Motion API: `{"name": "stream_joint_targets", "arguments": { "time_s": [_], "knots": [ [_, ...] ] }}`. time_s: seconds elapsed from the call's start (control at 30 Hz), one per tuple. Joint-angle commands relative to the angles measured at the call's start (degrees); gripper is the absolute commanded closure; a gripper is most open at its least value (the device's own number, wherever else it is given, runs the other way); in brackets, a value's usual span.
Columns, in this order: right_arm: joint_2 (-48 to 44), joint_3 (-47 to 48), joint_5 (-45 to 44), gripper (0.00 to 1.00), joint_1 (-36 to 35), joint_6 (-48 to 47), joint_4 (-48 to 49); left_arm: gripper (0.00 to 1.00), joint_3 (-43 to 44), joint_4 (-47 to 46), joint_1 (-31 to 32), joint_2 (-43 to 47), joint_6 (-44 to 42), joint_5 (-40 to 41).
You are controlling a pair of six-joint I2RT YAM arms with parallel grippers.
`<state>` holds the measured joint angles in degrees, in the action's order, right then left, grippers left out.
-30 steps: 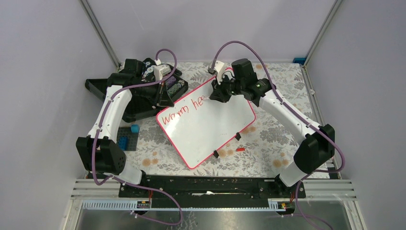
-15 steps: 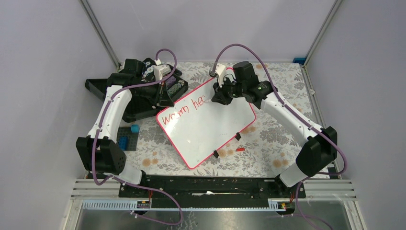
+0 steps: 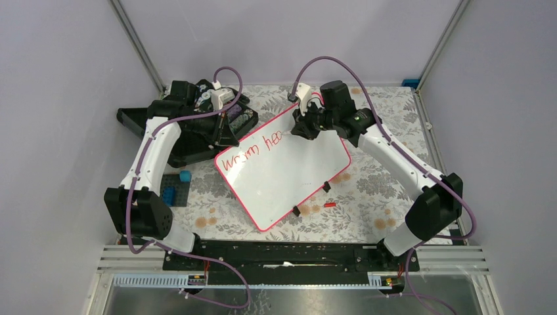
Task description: Write a sentence on the whiteboard
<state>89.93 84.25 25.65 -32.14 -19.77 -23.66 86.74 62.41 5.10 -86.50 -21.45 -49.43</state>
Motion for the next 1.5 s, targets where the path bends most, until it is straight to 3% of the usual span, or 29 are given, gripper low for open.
{"name": "stream_joint_targets", "arguments": {
  "time_s": [0.0, 1.47],
  "knots": [
    [0.8, 3.5, -1.1, 1.0, 0.4, -0.8, 1.1, 1.0, -0.1, -0.2, 0.2, -0.4, -1.2, -1.0],
    [-3.0, -1.1, -3.0, 1.0, 0.7, -3.0, 1.0, 1.0, 0.0, -0.2, 0.2, -0.3, -1.0, -1.0]
  ]
}}
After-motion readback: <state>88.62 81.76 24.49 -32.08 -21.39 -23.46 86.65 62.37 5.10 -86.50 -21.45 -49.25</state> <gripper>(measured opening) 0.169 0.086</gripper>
